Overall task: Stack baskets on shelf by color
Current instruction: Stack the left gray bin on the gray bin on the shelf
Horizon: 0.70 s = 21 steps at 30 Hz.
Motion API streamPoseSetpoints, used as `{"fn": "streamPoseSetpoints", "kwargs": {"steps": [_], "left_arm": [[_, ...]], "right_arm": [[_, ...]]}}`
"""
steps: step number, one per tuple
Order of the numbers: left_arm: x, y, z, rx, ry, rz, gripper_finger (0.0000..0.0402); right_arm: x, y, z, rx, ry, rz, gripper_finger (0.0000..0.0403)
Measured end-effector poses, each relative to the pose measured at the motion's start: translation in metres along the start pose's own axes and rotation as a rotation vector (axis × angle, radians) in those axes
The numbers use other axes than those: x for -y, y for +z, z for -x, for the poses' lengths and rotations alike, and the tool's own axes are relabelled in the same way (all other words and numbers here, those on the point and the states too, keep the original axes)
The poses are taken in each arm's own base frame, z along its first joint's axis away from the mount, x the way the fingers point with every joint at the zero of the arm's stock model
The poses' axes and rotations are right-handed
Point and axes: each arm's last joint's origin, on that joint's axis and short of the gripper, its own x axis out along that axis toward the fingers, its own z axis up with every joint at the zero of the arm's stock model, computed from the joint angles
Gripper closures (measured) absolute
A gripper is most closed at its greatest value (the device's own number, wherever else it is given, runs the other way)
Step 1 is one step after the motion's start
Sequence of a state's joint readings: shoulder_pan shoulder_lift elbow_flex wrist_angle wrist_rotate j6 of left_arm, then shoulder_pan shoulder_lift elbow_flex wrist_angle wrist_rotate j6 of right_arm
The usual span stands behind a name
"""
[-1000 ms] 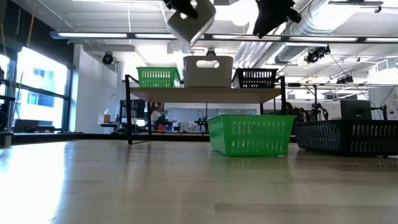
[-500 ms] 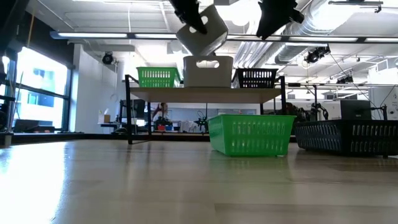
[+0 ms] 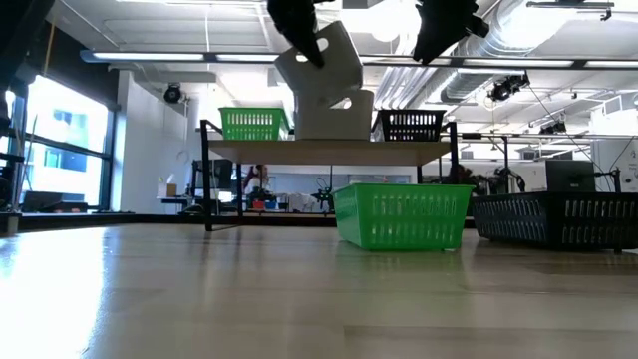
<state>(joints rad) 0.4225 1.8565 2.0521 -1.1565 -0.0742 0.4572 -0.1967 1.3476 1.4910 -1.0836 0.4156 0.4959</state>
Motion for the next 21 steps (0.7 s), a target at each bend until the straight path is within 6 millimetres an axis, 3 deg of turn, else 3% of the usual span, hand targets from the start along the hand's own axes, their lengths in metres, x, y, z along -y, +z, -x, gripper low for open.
{"fn": "streamPoseSetpoints", "kwargs": {"steps": [21], "left_arm": [[0.0056, -0.0003, -0.0025, -0.024, -0.031, 0.006, 0.0401]], "right_arm": [[-0.0001, -0.0001, 0.0, 0.0, 0.0, 0.0, 0.0315]]}}
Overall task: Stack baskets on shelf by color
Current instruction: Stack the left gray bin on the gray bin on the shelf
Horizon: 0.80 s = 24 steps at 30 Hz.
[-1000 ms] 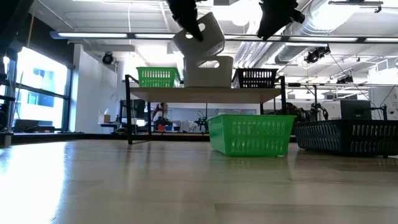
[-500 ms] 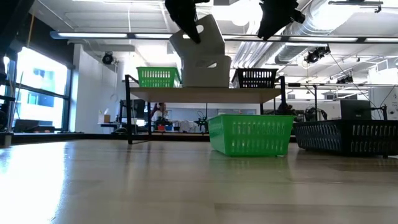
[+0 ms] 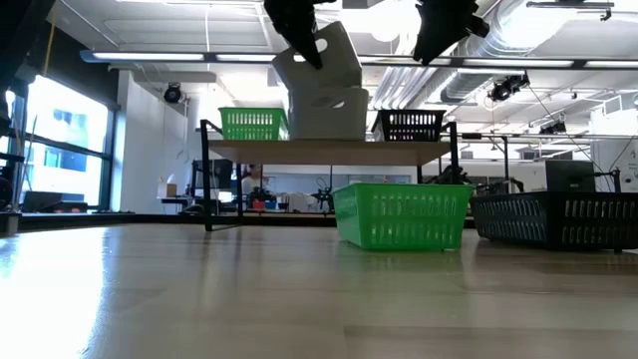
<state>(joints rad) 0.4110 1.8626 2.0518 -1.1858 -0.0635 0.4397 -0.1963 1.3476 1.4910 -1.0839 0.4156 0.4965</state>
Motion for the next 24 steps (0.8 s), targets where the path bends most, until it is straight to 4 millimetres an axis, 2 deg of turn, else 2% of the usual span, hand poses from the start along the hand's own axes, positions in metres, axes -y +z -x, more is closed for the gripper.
{"fn": "streamPoseSetpoints", "kwargs": {"steps": [11, 24], "left_arm": [[-0.0003, 0.0007, 0.0, 0.007, 0.004, -0.009, 0.0398], [-0.001, 0.0018, 0.0, 0.018, 0.014, -0.008, 0.0326]], "right_arm": [[0.0004, -0.0007, 0.0, -0.007, -0.004, 0.003, 0.0315], [0.0016, -0.0028, 0.0001, -0.028, -0.015, 0.013, 0.0315]]}}
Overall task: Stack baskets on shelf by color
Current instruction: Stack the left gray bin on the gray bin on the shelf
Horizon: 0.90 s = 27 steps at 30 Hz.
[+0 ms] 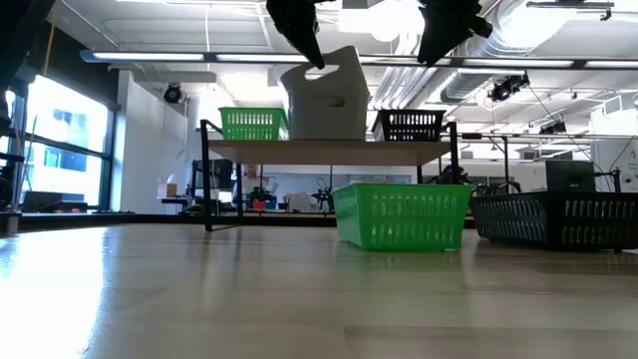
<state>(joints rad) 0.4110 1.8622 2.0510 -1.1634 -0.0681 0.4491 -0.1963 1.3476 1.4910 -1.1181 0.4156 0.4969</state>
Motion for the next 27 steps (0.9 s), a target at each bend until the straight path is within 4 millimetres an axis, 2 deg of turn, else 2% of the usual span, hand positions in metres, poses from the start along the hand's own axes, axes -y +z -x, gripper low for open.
{"fn": "streamPoseSetpoints", "kwargs": {"steps": [11, 20, 23, 27], "left_arm": [[0.0, 0.001, 0.0, 0.013, -0.004, 0.0, 0.031], [0.0, 0.001, -0.019, -0.046, 0.006, -0.012, 0.0317], [-0.001, 0.001, -0.019, -0.054, 0.034, -0.035, 0.0334], [-0.001, 0.003, -0.018, -0.038, 0.044, -0.043, 0.038]], "right_arm": [[0.0, 0.0, 0.0, 0.0, 0.0, 0.0, 0.0315], [0.0, 0.0, 0.0, -0.003, -0.002, 0.002, 0.0315], [0.0, -0.001, 0.0, -0.006, -0.003, 0.003, 0.0315], [0.0, -0.001, 0.0, -0.006, -0.004, 0.003, 0.0315]]}}
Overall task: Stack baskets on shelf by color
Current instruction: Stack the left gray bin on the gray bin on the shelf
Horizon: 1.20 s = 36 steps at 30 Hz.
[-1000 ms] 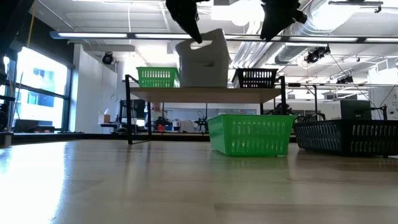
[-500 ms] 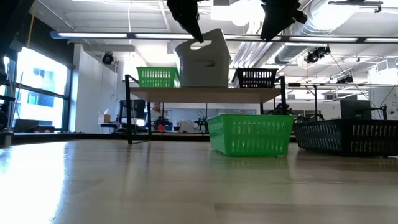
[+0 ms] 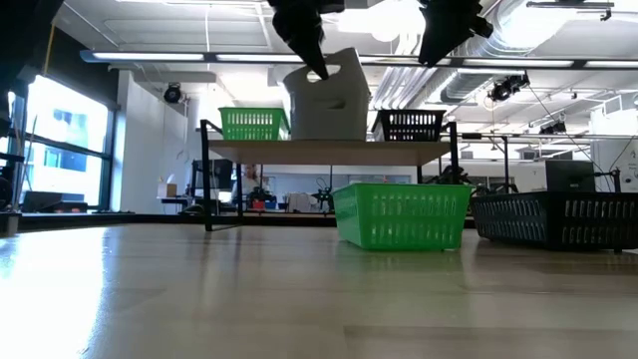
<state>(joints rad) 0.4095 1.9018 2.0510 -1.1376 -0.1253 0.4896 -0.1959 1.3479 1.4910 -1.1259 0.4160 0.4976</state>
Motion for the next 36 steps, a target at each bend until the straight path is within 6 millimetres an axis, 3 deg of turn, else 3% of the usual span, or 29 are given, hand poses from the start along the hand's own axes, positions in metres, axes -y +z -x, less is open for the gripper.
{"fn": "streamPoseSetpoints", "kwargs": {"steps": [12, 23, 36], "left_arm": [[0.003, 0.006, 0.002, -0.013, 0.107, -0.042, 0.04], [0.001, 0.011, 0.035, -0.009, 0.145, -0.039, 0.0401], [0.006, 0.006, 0.033, -0.052, 0.066, -0.037, 0.0401]], "right_arm": [[0.0, 0.0, 0.0, -0.001, 0.0, 0.001, 0.0315], [0.0, 0.0, 0.0, -0.002, -0.001, 0.001, 0.0315], [0.0, 0.0, 0.0, -0.003, -0.001, -0.019, 0.0315]]}}
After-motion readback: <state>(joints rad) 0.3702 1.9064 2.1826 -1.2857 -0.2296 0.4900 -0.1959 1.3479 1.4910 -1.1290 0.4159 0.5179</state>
